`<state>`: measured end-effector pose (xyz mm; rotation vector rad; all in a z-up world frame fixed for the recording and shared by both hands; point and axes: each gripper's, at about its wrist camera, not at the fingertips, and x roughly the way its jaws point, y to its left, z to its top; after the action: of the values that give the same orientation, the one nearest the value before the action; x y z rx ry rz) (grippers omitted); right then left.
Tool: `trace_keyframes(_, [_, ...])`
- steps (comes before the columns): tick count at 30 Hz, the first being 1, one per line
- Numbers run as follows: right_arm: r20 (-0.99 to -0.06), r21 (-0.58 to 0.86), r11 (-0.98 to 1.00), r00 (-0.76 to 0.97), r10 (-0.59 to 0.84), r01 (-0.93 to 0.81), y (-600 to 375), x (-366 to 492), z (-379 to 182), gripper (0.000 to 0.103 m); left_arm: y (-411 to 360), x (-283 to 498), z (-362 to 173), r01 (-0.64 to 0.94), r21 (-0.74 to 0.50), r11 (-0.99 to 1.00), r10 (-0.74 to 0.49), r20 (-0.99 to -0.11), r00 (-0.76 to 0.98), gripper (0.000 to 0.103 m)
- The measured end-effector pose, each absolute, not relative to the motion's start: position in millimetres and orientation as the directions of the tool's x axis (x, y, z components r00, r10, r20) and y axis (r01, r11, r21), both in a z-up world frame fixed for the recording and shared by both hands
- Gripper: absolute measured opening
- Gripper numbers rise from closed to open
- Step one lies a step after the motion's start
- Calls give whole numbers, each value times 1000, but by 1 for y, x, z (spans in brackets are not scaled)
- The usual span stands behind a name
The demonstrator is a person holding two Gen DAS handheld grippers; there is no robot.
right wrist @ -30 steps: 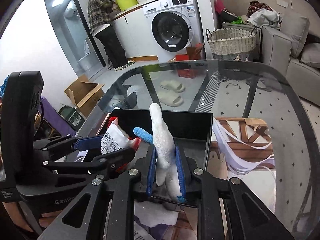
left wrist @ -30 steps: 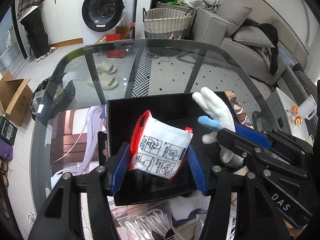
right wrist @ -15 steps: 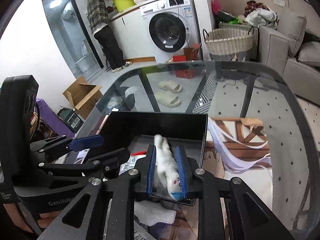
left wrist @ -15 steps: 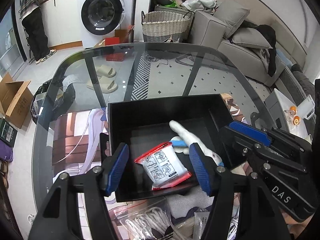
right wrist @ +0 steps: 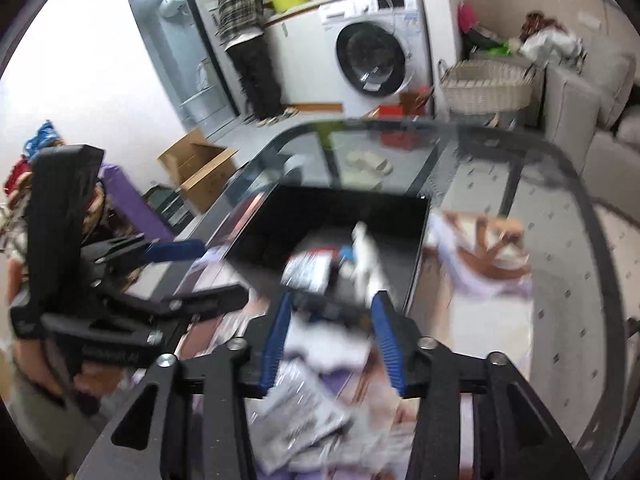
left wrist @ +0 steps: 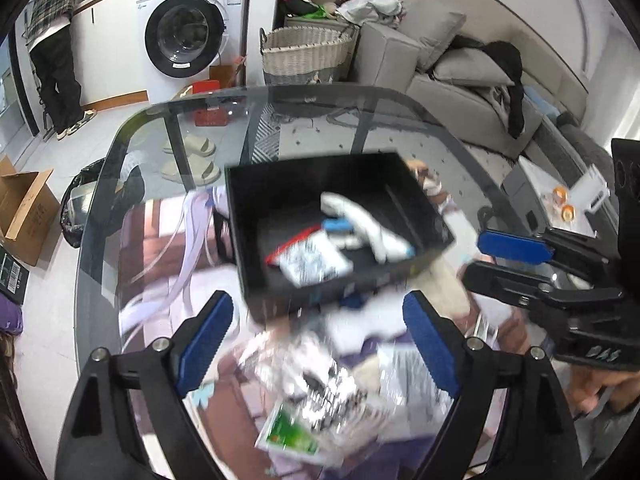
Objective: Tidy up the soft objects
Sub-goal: 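Grasp the coiled white cable with the right tool while the left tool grasps the Adidas lace bag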
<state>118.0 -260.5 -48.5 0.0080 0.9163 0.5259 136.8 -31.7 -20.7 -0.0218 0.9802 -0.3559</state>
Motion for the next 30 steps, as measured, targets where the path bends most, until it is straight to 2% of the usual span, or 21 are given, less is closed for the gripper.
trace_keyframes(4, [-815,325,861,347,465,-391,-272,94,-66,48,-31,117,-38,318,-162,934,-299,-843,448,87])
trace_keyframes(12, [-819,502,828,170,548,-249,-310,59,-98,50,-33,100,-58,322,-208,924,-323,-875,360,87])
trace_keyframes(16, [-828,529,831,110,550,-173,-308,67,-124,50,-40,101,-54,328,-205,922,-324,-872,367,87])
trace_keyframes(21, [-873,403,893,209,440,-200,-299,85,-126,50,-43,105,-55,334,-186,924,-311,-873,375,87])
trace_keyframes(22, [-887,340,913,248,391,-224,-295,87,-124,47,-43,105,-55,333,-185,924,-310,-873,376,87])
trace_keyframes(24, [-906,242,925,274,323,-293,-282,90,-124,29,-41,105,-57,333,-178,926,-303,-875,377,87])
trace_keyframes(26, [-917,107,914,316,243,-392,-269,86,-122,24,-37,105,-60,324,-176,930,-296,-880,372,87])
trace_keyframes(28, [-909,-25,904,386,157,-427,-262,81,-118,24,-36,106,-62,317,-176,932,-293,-881,372,87])
trace_keyframes(30, [-901,-76,891,413,132,-449,-258,78,-117,24,-35,106,-63,314,-171,934,-287,-882,373,87])
